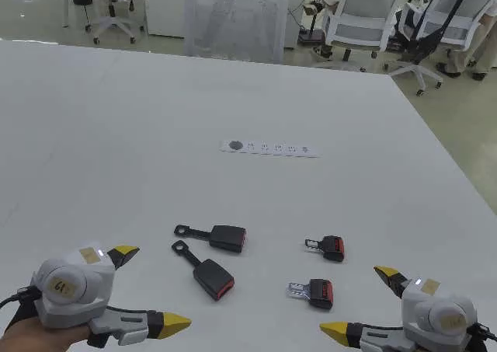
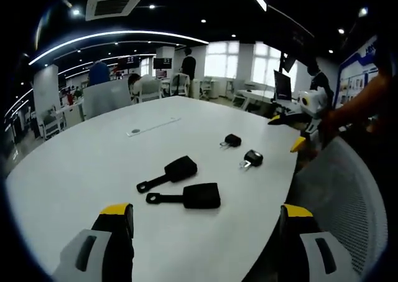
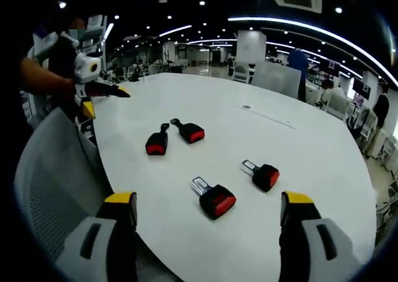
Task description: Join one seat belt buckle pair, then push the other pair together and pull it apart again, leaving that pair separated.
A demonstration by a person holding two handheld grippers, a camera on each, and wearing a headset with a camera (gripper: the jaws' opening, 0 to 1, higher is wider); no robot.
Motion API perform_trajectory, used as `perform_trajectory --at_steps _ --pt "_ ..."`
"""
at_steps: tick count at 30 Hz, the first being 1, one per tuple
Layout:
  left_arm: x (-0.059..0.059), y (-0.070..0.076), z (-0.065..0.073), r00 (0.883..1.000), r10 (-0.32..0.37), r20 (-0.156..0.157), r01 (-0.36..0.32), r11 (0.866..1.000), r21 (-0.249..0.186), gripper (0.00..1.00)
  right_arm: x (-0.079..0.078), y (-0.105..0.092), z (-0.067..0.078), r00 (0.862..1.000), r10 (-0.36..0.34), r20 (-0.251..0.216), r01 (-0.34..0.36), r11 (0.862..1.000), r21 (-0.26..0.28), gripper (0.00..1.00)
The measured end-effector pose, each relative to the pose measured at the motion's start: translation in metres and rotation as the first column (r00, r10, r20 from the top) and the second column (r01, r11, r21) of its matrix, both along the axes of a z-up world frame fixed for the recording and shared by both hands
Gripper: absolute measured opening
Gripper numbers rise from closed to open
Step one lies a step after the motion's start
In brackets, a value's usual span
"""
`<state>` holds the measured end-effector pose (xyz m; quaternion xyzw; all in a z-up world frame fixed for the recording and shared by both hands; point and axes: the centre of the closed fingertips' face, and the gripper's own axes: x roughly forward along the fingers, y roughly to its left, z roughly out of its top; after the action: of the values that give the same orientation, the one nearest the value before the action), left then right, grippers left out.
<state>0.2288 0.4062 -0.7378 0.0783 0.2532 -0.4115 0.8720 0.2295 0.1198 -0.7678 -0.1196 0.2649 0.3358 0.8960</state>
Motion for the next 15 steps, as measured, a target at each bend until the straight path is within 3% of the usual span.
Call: perform_trajectory --at_steps 15 --pt "0.0039 0.002 -0.0005 1.0 0.006 0.0 -0.006 1.0 0.001 1.0 0.004 -0.0005 -0.0009 1.0 0.003 -0.001 -0.003 1.0 -0.004 0.97"
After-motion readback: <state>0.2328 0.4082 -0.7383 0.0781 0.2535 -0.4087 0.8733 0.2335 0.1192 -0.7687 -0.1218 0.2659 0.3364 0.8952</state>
